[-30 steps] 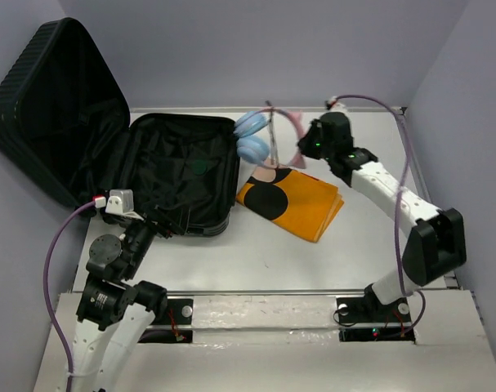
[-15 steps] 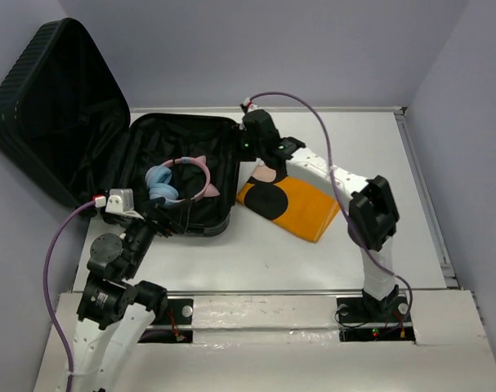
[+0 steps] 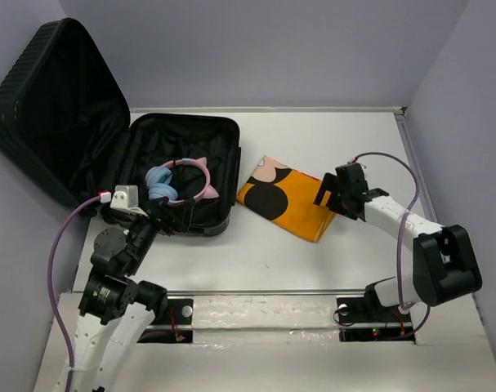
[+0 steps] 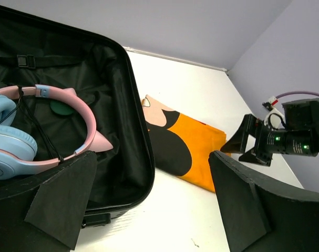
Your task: Pack the luggage
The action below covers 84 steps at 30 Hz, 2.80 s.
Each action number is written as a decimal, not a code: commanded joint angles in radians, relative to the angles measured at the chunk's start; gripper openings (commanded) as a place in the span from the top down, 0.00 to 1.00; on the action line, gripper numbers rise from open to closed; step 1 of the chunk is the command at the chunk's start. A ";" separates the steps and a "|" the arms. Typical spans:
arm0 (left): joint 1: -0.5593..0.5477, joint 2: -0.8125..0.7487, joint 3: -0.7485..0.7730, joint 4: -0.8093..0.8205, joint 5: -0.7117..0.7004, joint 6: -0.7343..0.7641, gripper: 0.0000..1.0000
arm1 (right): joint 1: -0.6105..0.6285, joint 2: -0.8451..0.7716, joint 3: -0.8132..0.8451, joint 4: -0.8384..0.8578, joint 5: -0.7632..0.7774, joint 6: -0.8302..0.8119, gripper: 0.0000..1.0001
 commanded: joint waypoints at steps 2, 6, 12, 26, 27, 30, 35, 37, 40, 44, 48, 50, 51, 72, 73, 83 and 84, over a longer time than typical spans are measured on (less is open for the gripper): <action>0.006 0.025 0.027 0.047 0.043 0.013 0.01 | -0.023 0.036 -0.039 0.063 -0.018 0.003 0.00; 0.006 0.028 0.027 0.052 0.047 0.013 0.01 | -0.023 0.112 -0.019 0.089 -0.085 0.006 0.07; 0.004 0.071 0.027 0.061 0.090 0.019 0.01 | -0.023 0.197 0.027 0.108 -0.150 -0.012 0.75; -0.054 0.286 0.101 0.096 0.258 0.023 0.01 | -0.086 -0.045 0.020 -0.034 0.124 -0.081 0.93; -0.072 0.310 0.110 0.096 0.230 0.023 0.01 | -0.086 -0.068 0.024 -0.053 0.158 -0.094 0.93; -0.185 0.382 0.153 0.095 0.128 0.010 0.01 | -0.109 -0.113 0.021 -0.104 0.278 -0.130 0.93; -0.474 0.662 0.277 0.106 -0.168 -0.001 0.01 | -0.109 -0.190 -0.006 -0.102 0.258 -0.149 0.93; -0.564 0.766 0.331 0.101 -0.323 0.006 0.01 | -0.109 -0.180 -0.009 -0.096 0.254 -0.152 0.93; -0.618 0.977 0.438 0.095 -0.440 0.011 0.01 | -0.118 -0.167 -0.019 -0.079 0.223 -0.155 0.93; -0.618 1.249 0.651 0.064 -0.463 0.045 0.01 | -0.118 -0.176 -0.031 -0.047 0.174 -0.152 0.93; -0.597 1.522 0.847 0.020 -0.465 0.082 0.02 | -0.118 -0.185 -0.046 -0.019 0.122 -0.146 0.93; -0.580 1.605 0.927 -0.024 -0.448 0.091 0.02 | -0.118 -0.186 -0.046 -0.018 0.105 -0.147 0.93; -0.565 1.675 0.997 -0.044 -0.442 0.100 0.03 | -0.118 -0.190 -0.051 -0.012 0.103 -0.149 0.93; -0.489 2.087 1.293 -0.109 -0.249 0.122 0.14 | -0.322 -0.208 -0.100 -0.052 -0.033 -0.089 0.19; -0.489 2.087 1.285 -0.101 -0.241 0.120 0.17 | -0.322 -0.196 -0.101 -0.050 -0.044 -0.088 0.18; -0.489 2.086 1.193 -0.005 -0.177 0.092 0.60 | -0.365 -0.024 -0.063 -0.065 -0.153 -0.077 0.17; -0.489 2.082 1.188 0.004 -0.175 0.091 0.64 | -0.365 -0.010 -0.060 -0.065 -0.153 -0.074 0.17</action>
